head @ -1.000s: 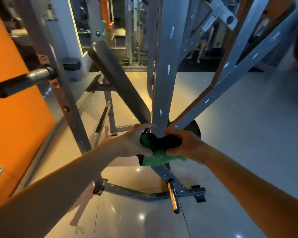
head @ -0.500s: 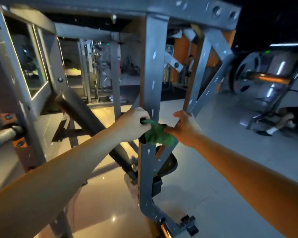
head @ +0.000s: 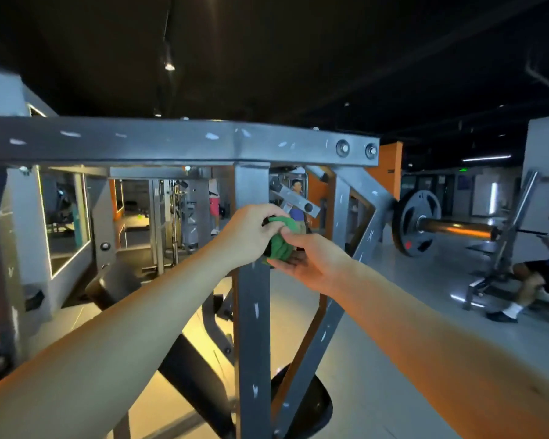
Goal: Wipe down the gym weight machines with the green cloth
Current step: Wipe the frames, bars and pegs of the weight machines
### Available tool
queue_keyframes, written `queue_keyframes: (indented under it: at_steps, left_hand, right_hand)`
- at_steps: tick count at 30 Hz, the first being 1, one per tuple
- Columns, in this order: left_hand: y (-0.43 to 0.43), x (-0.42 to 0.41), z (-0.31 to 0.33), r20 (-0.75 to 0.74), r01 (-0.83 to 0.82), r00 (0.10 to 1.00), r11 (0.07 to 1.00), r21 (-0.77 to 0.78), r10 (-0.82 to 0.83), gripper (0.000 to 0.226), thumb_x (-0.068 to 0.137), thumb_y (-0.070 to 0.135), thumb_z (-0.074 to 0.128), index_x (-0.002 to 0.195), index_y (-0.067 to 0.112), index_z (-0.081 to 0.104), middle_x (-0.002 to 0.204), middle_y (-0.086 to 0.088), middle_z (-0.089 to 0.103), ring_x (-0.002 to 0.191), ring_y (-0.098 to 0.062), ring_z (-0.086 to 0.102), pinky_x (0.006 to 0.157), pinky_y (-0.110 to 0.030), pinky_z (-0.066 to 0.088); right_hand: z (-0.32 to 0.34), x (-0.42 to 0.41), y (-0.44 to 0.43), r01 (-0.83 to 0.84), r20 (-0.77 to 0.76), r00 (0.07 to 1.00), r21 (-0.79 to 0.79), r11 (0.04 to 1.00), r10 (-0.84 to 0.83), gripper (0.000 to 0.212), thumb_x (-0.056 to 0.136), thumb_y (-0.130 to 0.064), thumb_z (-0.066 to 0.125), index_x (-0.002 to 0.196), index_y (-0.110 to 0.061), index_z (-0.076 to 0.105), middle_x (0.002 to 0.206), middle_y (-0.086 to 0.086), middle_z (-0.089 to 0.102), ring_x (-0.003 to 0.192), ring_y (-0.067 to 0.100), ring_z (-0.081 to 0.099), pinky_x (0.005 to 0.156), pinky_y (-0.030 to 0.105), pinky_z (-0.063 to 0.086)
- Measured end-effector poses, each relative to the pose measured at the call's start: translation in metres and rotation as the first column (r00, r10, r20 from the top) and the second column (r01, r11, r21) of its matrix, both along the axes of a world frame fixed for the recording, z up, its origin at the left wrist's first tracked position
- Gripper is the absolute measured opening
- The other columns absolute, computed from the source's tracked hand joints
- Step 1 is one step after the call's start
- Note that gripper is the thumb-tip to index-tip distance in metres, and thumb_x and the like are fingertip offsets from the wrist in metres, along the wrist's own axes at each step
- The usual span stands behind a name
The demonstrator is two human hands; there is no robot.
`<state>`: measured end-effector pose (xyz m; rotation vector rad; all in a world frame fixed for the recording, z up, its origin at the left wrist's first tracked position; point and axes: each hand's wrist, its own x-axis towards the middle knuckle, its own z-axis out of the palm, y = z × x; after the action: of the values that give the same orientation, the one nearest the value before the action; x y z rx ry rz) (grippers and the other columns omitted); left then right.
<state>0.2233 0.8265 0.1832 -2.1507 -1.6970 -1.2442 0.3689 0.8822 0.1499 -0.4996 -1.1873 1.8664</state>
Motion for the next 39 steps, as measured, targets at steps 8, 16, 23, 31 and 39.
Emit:
queue_keyframes:
  at_steps: [8,16,23,31,39]
  left_hand:
    - [0.048,0.029,0.069,-0.034,-0.144,0.987,0.964,0.225,0.155,0.030,0.099,0.026,0.060,0.128,0.020,0.067,0.121,0.003,0.064,0.113,-0.014,0.058,0.097,-0.028,0.043]
    - [0.140,0.058,0.129,-0.376,-0.358,0.726,0.783,0.509,0.576,0.043,0.090,0.035,0.069,0.129,0.017,0.061,0.134,-0.001,0.053,0.124,-0.025,0.044,0.107,-0.038,0.032]
    - [0.183,0.051,0.136,-0.373,-0.502,0.596,0.692,0.519,0.711,0.062,0.087,0.052,0.070,0.138,0.021,0.054,0.135,0.000,0.054,0.125,-0.025,0.045,0.111,-0.042,0.031]
    - [0.194,0.048,0.121,-0.313,-0.490,0.601,0.648,0.583,0.736,0.065,0.090,0.052,0.067,0.146,0.023,0.048,0.140,0.001,0.049,0.129,-0.025,0.041,0.117,-0.045,0.024]
    - [0.192,0.046,0.123,-0.317,-0.487,0.597,0.647,0.587,0.736,0.067,0.092,0.054,0.064,0.150,0.025,0.044,0.146,0.001,0.047,0.135,-0.025,0.039,0.120,-0.046,0.021]
  right_hand:
    - [0.073,0.030,0.069,0.306,-0.058,0.951,0.069,0.950,-0.302,0.031,0.094,-0.003,0.069,0.122,-0.009,0.060,0.119,0.016,0.068,0.107,0.033,0.069,0.089,0.054,0.059]
    - [0.135,0.083,0.166,0.705,-0.026,0.559,0.541,0.458,-0.829,0.023,0.089,-0.005,0.069,0.097,-0.023,0.057,0.108,0.005,0.064,0.097,0.027,0.067,0.076,0.035,0.057]
    - [0.175,0.079,0.263,0.676,-0.138,0.346,0.723,0.145,-0.928,0.022,0.099,-0.007,0.057,0.113,-0.012,0.072,0.128,0.014,0.054,0.107,0.032,0.061,0.096,0.033,0.050]
    - [0.079,0.028,0.266,0.631,-0.375,0.353,0.772,-0.078,-0.857,0.032,0.105,-0.013,0.053,0.136,-0.011,0.062,0.121,0.000,0.041,0.113,0.012,0.035,0.104,0.027,0.038]
    - [0.152,0.051,0.282,0.577,-0.320,0.208,0.803,-0.149,-0.924,0.028,0.096,0.010,0.048,0.111,-0.001,0.069,0.118,0.011,0.048,0.106,0.027,0.041,0.092,0.034,0.045]
